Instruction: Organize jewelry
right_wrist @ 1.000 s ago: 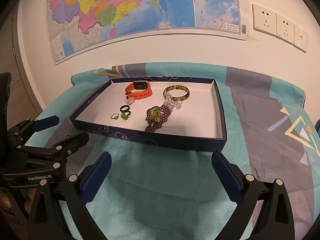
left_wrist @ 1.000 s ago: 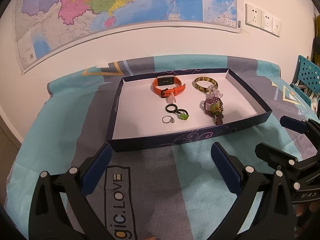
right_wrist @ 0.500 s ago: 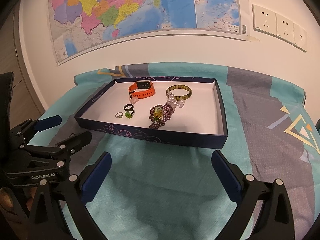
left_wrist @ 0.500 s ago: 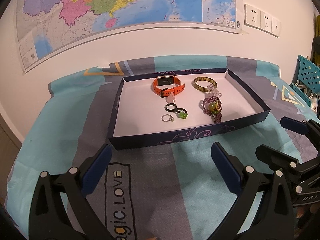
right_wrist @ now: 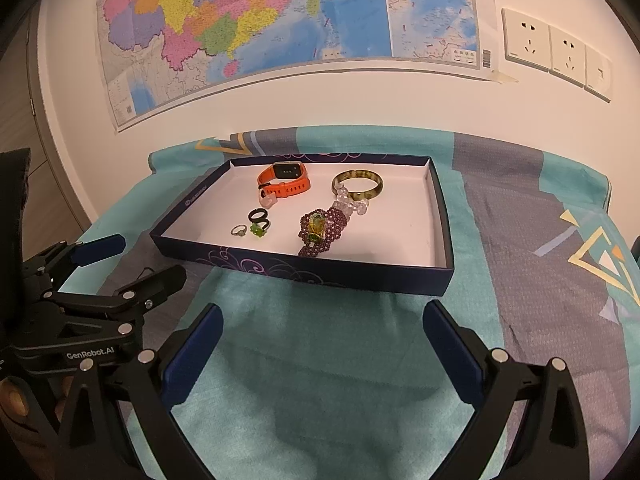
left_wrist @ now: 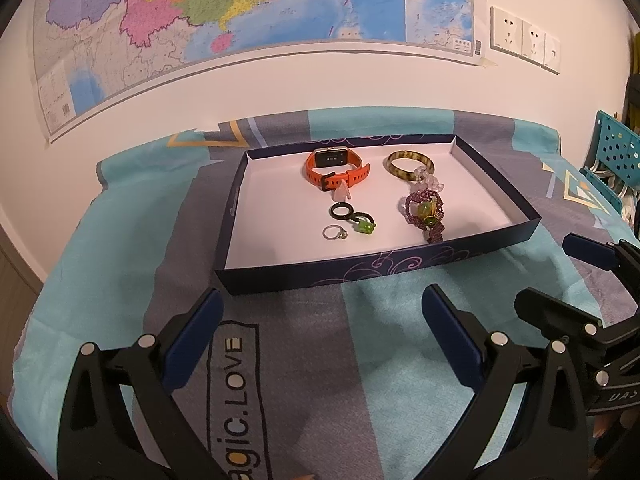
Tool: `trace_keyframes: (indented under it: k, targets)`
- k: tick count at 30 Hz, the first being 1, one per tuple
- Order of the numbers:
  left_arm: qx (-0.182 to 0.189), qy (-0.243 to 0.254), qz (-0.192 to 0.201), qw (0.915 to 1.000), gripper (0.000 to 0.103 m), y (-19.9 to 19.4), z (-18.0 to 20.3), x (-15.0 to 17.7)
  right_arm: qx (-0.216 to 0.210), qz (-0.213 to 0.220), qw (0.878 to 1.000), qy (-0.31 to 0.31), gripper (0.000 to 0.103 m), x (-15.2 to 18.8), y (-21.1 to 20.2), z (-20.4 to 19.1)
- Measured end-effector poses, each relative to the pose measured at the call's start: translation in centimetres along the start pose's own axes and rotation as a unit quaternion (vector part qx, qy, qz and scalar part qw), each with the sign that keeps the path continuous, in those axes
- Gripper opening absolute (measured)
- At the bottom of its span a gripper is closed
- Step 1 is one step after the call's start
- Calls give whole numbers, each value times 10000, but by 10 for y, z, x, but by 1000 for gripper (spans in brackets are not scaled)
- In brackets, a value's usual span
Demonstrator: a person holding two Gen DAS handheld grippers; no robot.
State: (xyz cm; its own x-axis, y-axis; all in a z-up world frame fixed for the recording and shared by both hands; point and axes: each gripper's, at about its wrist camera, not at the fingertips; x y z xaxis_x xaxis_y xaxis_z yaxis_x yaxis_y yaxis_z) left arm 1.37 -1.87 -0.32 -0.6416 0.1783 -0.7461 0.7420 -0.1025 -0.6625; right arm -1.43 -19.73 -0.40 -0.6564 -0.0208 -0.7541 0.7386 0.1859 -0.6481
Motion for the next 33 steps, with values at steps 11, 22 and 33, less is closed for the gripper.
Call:
trace_keyframes:
  k: [11, 22, 33]
  targets:
    - [-9, -22, -17, 10000, 98, 1, -1, 2, -8, -24, 10000, 4, 96, 1, 1, 0]
    - [7, -51, -57, 10000, 98, 3, -2, 3, -5, -26, 10000, 24, 96, 1, 3, 1]
    - [23, -61, -67, 10000, 98, 5, -2, 3, -12, -37, 10000, 25, 96, 1, 4, 1]
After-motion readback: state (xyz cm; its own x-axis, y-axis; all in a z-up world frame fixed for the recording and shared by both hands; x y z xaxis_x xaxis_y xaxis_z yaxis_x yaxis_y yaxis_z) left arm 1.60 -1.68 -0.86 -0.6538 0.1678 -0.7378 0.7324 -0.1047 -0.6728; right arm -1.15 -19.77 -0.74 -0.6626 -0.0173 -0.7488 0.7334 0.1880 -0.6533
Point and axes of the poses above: each gripper's, at about its wrist camera, not at the fingertips, and y roughly the way its jaws point, z to its right, x to its underside
